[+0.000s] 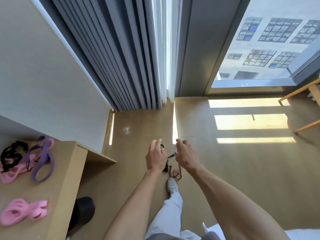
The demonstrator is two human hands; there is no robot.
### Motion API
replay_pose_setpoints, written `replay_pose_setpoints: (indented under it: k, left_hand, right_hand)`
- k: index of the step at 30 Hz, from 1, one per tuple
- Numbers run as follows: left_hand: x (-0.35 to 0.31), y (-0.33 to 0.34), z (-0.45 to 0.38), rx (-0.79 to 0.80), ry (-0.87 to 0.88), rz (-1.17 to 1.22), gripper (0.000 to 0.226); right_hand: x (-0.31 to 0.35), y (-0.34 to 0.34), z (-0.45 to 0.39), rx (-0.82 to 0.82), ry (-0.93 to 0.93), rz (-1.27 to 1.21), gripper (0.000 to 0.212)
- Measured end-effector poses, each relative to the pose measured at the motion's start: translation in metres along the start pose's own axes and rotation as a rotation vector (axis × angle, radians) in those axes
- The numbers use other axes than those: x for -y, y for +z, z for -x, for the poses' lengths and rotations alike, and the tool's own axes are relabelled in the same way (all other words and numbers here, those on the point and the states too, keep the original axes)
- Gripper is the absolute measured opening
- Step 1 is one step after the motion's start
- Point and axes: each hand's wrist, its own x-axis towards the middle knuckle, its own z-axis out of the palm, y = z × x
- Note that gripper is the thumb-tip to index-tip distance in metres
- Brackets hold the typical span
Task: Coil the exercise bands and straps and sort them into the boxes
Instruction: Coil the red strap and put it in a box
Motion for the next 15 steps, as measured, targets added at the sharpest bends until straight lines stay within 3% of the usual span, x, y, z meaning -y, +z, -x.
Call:
replay_pose_setpoints:
  k: [5,15]
  left_hand:
    - [-0.013,0.025,-0.056,0.025,-0.045,0.043,0.038]
    - [-0.028,0.035,-0.114,-0.065,-0.142,0.035,0.036]
  right_hand:
    - [-0.015,-0.020,-0.059,0.112,-0.001,0.073,0.052]
    - [-0.017,-0.046,-0.147,0.244,-0.210,0.181,0.054]
